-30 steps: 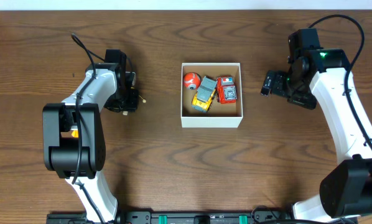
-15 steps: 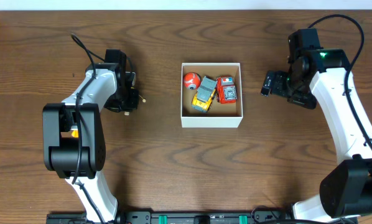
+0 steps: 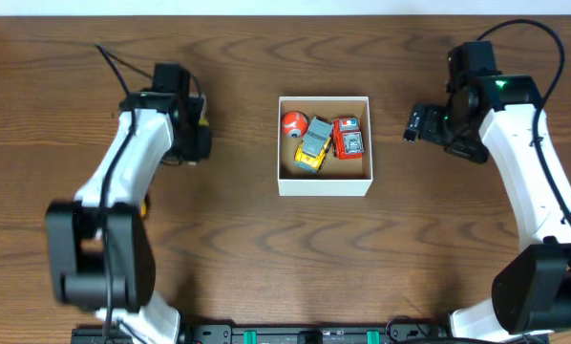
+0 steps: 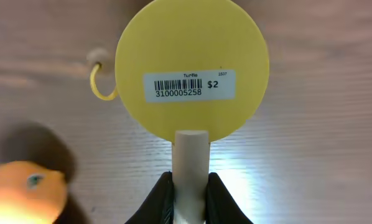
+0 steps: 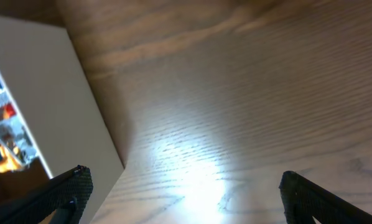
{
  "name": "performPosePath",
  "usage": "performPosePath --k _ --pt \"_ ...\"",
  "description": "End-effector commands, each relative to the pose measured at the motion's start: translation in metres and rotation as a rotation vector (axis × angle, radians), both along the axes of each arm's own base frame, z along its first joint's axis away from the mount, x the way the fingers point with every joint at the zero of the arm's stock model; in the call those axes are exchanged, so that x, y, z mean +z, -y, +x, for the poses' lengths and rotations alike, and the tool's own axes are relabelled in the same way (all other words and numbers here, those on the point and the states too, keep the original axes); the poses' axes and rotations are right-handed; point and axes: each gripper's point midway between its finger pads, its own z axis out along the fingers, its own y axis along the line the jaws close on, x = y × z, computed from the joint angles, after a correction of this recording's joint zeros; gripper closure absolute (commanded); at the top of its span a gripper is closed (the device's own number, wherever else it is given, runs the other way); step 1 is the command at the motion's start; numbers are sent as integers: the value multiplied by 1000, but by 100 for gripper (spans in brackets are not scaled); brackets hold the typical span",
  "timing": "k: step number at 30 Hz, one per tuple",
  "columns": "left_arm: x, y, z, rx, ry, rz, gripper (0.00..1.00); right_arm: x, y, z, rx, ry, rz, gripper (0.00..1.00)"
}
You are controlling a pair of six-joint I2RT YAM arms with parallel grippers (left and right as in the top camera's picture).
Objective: Pack container
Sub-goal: 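Lower the left gripper onto the yellow rattle handle and grasp it, then carry the yellow rattle into the white box and release it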
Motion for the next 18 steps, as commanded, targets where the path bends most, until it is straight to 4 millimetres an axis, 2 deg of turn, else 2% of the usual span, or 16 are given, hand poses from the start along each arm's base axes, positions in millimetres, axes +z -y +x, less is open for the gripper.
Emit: performPosePath --k 1,4,7,9,11,12,13,18 --pt "62 29 6 -73 176 -18 94 -3 10 2 -29 0 1 1" --pt "98 62 -5 -202 279 -26 94 -3 11 3 9 5 -8 5" --pt "120 93 -17 -315 350 -39 94 -4 9 3 20 2 -9 20" --pt "129 107 -22 -353 380 -49 94 -5 7 4 26 6 -9 49" --pt "133 117 -25 -378 394 -57 94 -5 4 6 22 11 -6 83" --pt "133 120 -26 -385 396 -60 94 -6 2 7 26 14 -6 93" --pt "133 122 -27 -391 396 -60 94 -8 1 8 27 14 -5 99" --pt "133 123 -27 -394 396 -61 94 -30 -7 12 44 -25 -4 99"
